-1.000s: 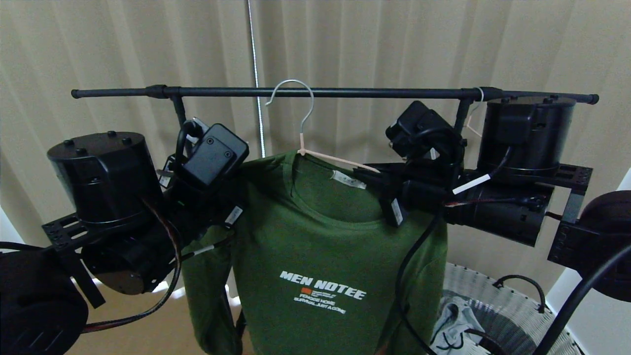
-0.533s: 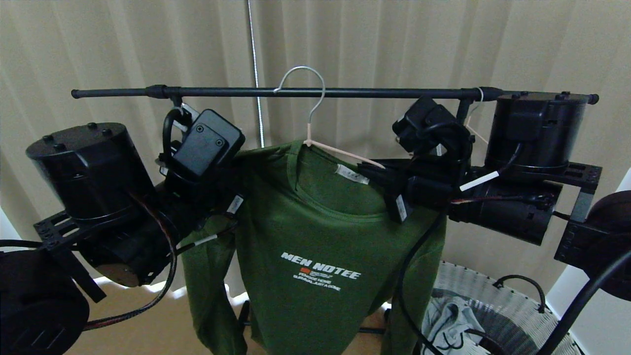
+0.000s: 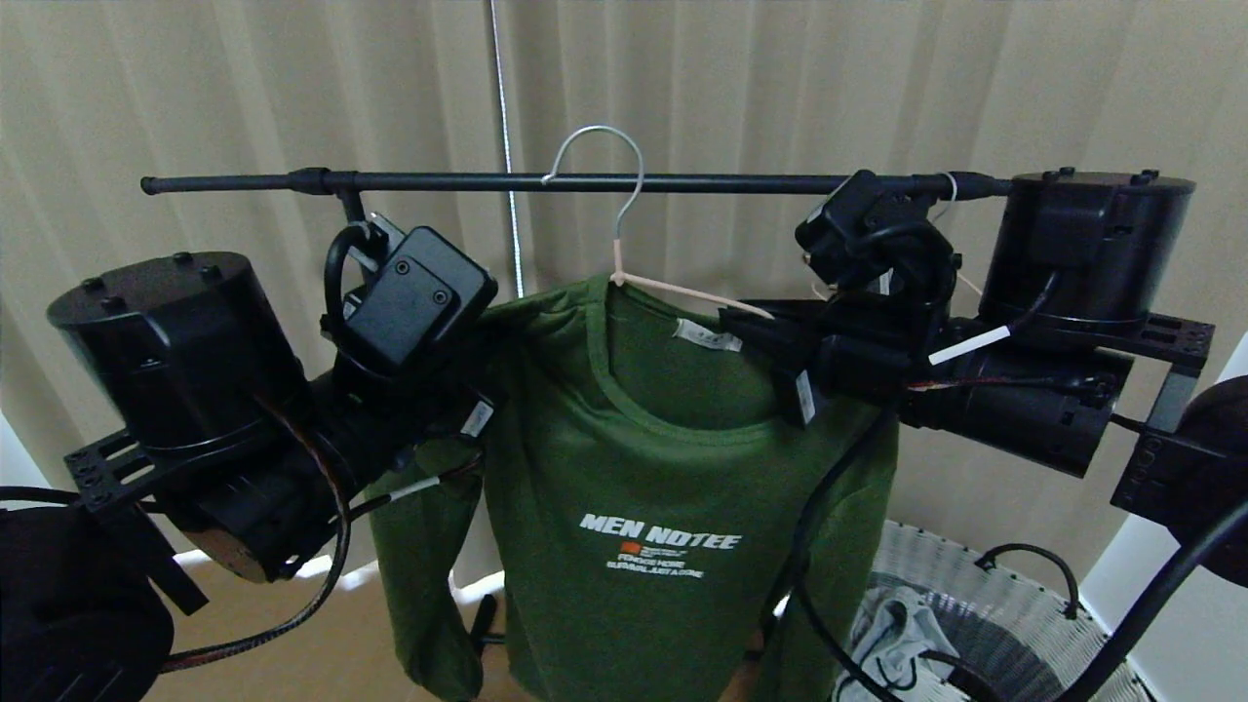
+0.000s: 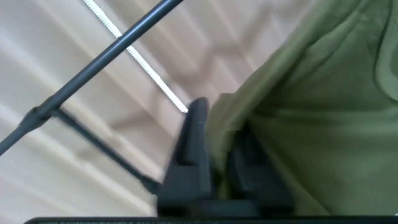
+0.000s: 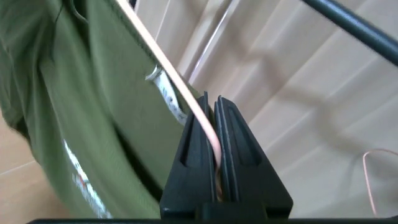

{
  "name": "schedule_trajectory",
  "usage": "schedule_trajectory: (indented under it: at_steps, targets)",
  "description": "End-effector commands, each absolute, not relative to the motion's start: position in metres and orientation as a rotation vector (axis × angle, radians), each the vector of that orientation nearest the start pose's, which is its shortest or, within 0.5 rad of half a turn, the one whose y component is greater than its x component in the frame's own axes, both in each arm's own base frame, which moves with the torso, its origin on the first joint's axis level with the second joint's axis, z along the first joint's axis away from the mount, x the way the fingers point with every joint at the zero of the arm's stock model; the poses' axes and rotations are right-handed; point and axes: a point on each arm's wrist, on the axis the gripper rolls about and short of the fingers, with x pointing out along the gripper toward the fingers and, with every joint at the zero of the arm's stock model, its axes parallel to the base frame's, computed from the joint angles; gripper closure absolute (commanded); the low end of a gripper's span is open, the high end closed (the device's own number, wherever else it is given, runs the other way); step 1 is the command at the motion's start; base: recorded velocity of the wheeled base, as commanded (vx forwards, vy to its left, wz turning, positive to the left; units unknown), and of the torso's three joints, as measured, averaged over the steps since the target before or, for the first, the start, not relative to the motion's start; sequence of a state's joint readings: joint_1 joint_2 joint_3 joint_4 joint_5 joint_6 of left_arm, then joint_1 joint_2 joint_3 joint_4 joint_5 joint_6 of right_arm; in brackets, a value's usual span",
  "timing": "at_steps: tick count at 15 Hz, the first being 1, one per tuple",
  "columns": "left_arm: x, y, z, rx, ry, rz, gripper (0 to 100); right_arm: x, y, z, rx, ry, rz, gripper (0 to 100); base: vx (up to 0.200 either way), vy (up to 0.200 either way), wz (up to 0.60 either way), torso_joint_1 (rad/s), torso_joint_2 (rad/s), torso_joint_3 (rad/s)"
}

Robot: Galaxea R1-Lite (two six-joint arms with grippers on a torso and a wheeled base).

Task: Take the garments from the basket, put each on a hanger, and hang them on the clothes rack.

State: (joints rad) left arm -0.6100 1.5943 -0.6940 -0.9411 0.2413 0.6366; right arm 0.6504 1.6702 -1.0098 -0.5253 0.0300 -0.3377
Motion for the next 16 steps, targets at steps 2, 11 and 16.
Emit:
schedule_trajectory:
  at_steps: [2, 11, 16]
  targets:
    - [0.228, -0.157, 0.214, 0.613, -0.155, -0.356, 0, 0.249, 0.181, 0.246, -0.358, -0.008, 0.668, 100, 0.0, 0.0, 0.0, 0.0, 0.0, 0.0]
    - [0.226, -0.155, 0.232, 0.425, -0.182, -0.355, 0, 0.268, 0.153, 0.25, -0.363, 0.025, 0.55, 100, 0.0, 0.0, 0.0, 0.0, 0.0, 0.0]
    - [0.214, -0.134, 0.221, 0.392, -0.135, -0.345, 0, 0.27, 0.133, 0.256, -0.359, 0.018, 0.464, 100, 0.0, 0.0, 0.0, 0.0, 0.0, 0.0]
